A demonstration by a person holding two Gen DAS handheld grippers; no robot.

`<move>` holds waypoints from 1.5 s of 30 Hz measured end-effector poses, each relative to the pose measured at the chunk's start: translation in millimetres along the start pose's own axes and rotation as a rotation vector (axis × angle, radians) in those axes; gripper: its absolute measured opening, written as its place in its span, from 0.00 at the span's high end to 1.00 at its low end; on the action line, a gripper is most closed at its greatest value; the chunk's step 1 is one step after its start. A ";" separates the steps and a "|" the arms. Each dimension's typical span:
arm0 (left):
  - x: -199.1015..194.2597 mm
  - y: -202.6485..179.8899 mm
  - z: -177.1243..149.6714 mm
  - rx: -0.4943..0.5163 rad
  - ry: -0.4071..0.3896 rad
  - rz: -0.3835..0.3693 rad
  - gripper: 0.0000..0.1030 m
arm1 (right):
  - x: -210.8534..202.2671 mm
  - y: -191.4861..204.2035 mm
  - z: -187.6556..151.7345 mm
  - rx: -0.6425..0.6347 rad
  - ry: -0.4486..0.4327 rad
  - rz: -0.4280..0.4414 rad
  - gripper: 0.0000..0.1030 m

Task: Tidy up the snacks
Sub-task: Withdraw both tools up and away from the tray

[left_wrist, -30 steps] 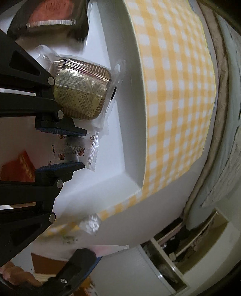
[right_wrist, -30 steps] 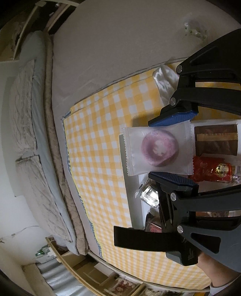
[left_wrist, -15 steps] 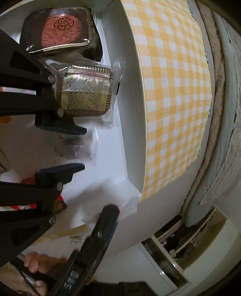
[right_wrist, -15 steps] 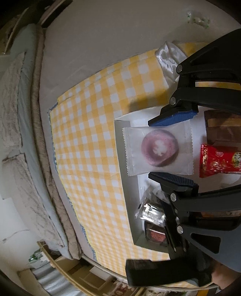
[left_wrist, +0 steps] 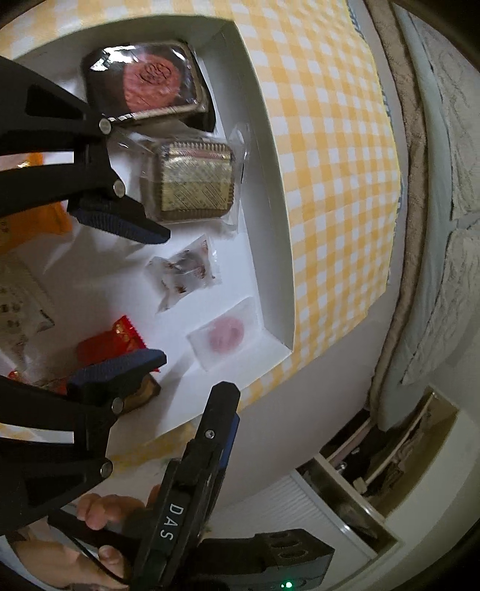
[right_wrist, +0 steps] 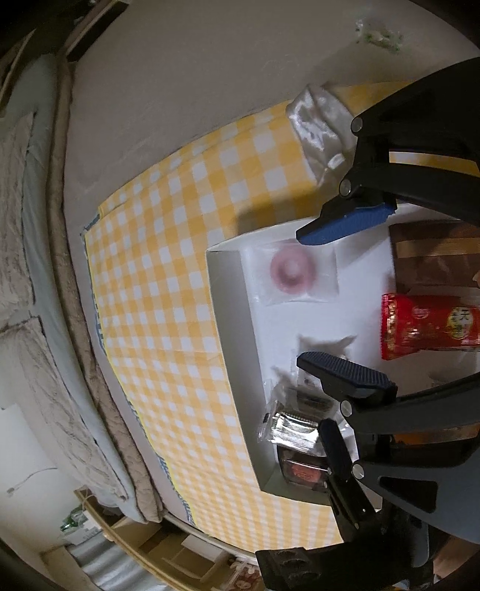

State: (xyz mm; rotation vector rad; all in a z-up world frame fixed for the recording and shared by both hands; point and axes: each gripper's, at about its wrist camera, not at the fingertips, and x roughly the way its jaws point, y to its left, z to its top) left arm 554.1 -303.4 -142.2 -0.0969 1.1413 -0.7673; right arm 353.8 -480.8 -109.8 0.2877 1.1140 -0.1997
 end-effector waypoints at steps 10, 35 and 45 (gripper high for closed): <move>-61.7 -9.2 -27.7 0.003 -0.034 0.047 0.12 | -42.8 19.5 -15.6 -0.035 -0.045 -0.004 0.30; -277.7 -48.9 -117.2 0.052 -0.174 0.238 0.00 | -184.9 95.2 -72.8 -0.162 -0.254 -0.030 0.00; -357.1 -52.4 -180.8 0.025 -0.259 0.315 0.00 | -229.5 111.6 -119.0 -0.174 -0.332 0.001 0.00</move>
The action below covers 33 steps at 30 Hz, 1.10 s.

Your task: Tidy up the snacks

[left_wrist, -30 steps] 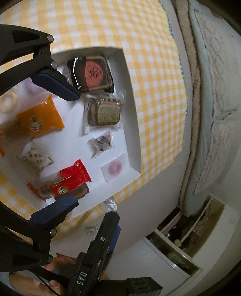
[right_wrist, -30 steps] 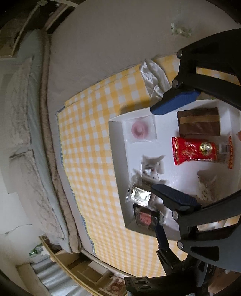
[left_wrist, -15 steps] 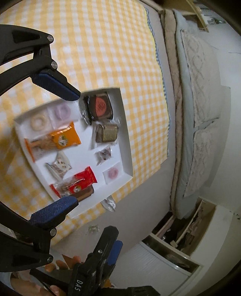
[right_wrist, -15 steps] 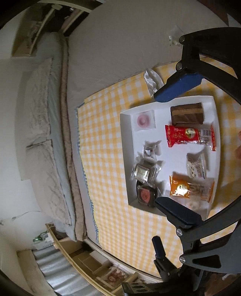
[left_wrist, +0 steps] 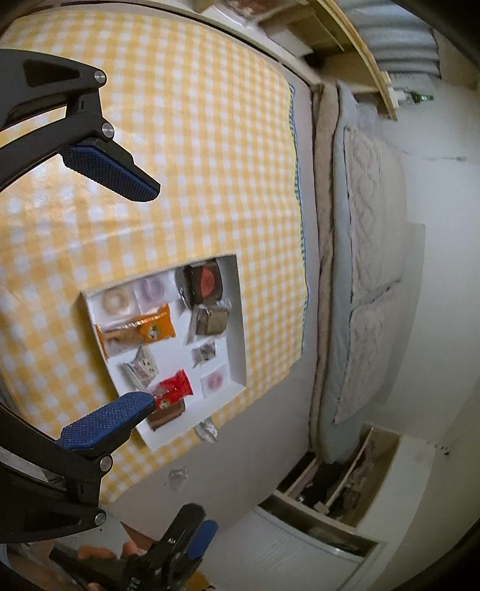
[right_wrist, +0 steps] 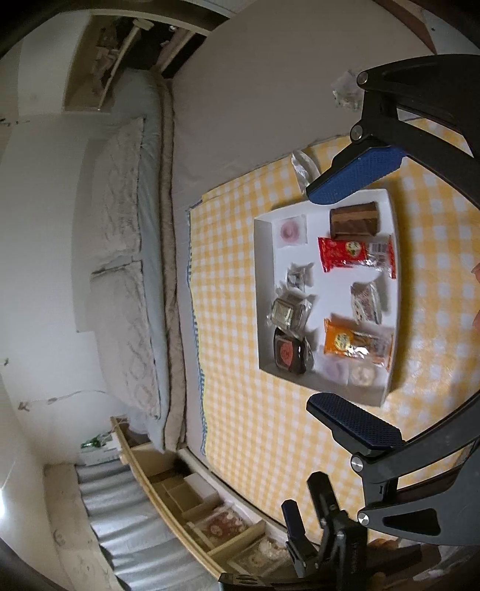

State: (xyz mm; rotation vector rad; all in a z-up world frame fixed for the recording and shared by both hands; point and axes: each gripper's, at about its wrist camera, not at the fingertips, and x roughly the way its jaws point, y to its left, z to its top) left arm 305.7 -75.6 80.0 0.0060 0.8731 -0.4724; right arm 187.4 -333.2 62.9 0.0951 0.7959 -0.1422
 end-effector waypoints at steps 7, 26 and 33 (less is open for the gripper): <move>-30.1 18.6 -38.5 -0.030 -0.042 0.037 0.00 | -21.8 14.5 -29.0 -0.032 -0.050 -0.019 0.00; -39.2 18.5 -110.4 0.014 -0.158 0.111 0.00 | -15.8 31.6 -82.9 -0.042 -0.095 -0.091 0.00; -37.5 19.3 -116.9 0.017 -0.165 0.116 0.00 | -16.7 36.3 -88.2 -0.066 -0.112 -0.109 0.00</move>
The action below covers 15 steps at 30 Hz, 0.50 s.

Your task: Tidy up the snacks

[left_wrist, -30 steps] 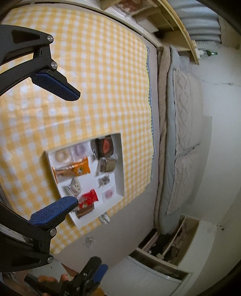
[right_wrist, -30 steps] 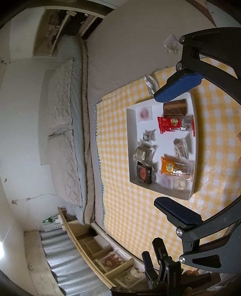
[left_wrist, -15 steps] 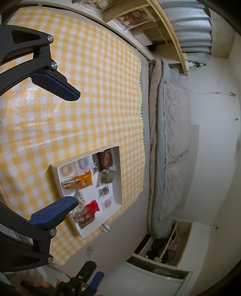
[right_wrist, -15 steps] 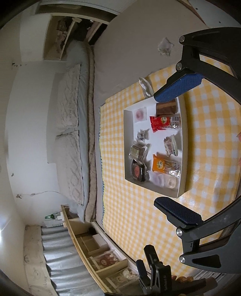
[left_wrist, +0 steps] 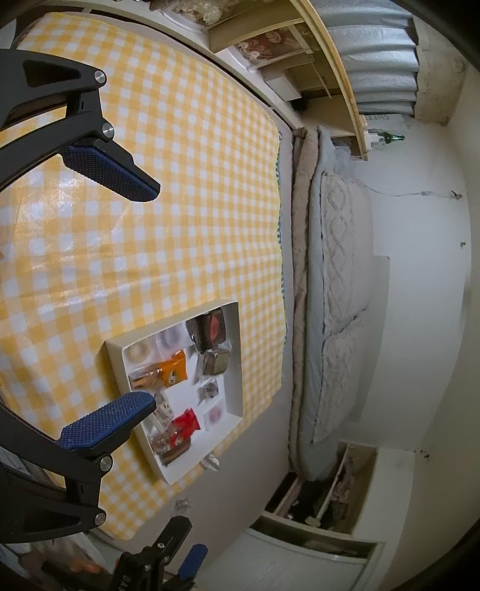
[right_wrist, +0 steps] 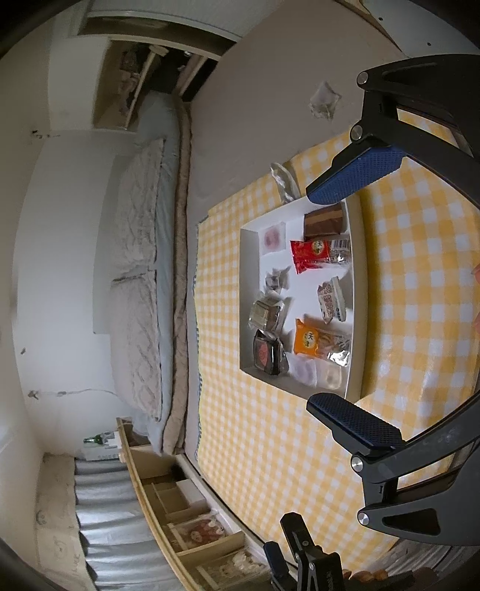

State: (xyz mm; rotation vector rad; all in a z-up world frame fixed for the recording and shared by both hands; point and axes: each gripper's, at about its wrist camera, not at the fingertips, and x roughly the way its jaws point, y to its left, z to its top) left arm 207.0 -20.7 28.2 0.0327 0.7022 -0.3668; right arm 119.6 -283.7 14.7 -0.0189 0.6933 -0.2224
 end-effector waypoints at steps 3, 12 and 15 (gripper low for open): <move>-0.2 -1.8 -2.9 0.014 -0.004 0.000 0.00 | 0.1 0.0 -0.3 0.005 -0.004 -0.002 0.00; 0.3 -6.8 -6.1 0.031 -0.010 0.011 0.00 | -1.2 2.0 -1.0 -0.001 -0.013 -0.001 0.00; 1.2 -8.0 -7.6 0.029 -0.014 0.016 0.00 | -0.6 1.9 -1.1 -0.004 -0.010 0.001 0.00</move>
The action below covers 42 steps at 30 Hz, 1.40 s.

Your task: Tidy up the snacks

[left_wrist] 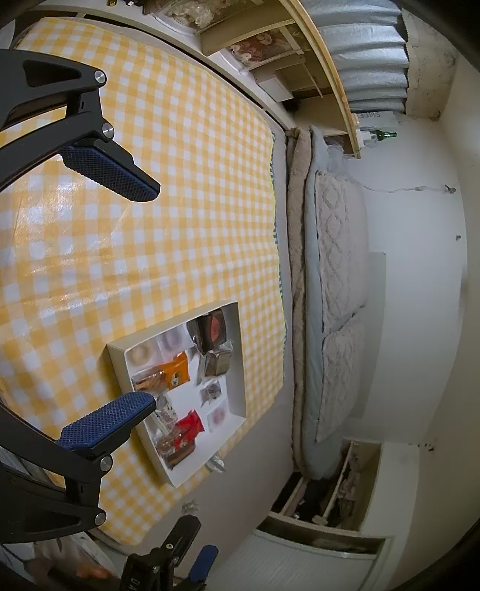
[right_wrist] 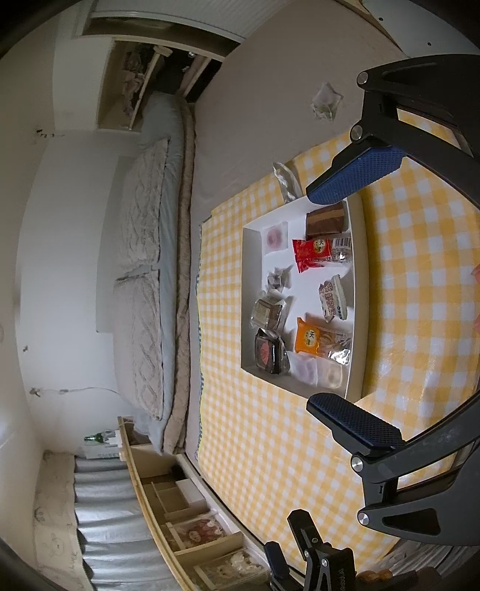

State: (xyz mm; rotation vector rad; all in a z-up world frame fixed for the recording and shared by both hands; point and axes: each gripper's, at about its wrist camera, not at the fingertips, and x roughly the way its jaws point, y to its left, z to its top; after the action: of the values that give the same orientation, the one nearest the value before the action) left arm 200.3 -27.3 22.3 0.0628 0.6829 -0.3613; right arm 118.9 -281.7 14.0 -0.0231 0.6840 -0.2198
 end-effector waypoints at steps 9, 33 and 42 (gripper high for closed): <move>2.4 -1.8 -1.3 0.000 0.000 -0.002 0.00 | 0.7 -0.1 0.6 -0.004 0.003 0.001 0.00; 1.6 -5.0 -2.1 -0.002 0.001 0.007 0.00 | 0.8 1.8 0.2 -0.007 0.003 0.001 0.00; 0.2 -7.9 -4.0 -0.001 0.001 0.011 0.00 | 1.0 1.7 0.5 -0.008 0.003 0.001 0.00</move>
State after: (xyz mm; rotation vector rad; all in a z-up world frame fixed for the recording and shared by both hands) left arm 195.3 -34.1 19.6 0.0654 0.6834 -0.3502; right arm 120.3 -280.3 13.6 -0.0296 0.6880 -0.2162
